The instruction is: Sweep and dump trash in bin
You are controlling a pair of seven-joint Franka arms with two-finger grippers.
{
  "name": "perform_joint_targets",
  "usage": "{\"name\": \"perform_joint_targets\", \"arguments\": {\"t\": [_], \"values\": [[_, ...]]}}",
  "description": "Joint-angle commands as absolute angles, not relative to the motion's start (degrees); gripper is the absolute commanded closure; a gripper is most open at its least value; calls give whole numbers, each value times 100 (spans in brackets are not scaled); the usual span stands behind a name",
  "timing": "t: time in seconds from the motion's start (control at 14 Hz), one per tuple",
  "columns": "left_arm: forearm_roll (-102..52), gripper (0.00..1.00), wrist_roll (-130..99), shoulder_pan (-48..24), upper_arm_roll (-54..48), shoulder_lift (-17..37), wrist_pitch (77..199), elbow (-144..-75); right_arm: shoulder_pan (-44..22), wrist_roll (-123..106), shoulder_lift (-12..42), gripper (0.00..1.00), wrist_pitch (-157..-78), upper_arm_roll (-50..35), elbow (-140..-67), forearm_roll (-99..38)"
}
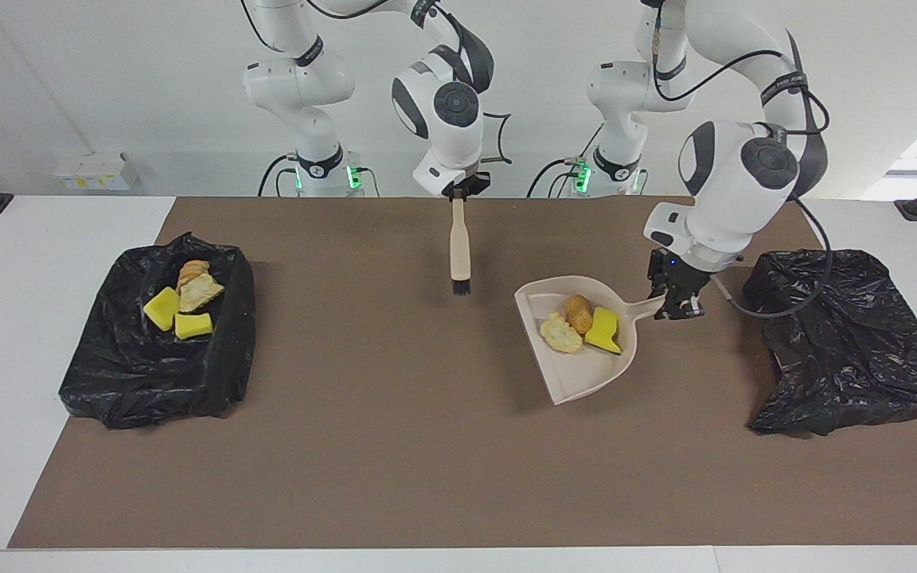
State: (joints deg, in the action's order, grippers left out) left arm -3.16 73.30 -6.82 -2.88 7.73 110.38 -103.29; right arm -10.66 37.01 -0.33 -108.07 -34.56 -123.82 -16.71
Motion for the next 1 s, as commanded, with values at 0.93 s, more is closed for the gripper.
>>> {"name": "perform_joint_targets", "arguments": {"t": [0.93], "values": [[-519, 100, 11319, 2336, -264, 712, 10292, -9598, -1608, 3929, 298, 99, -11645, -3437, -13086, -1784]]}}
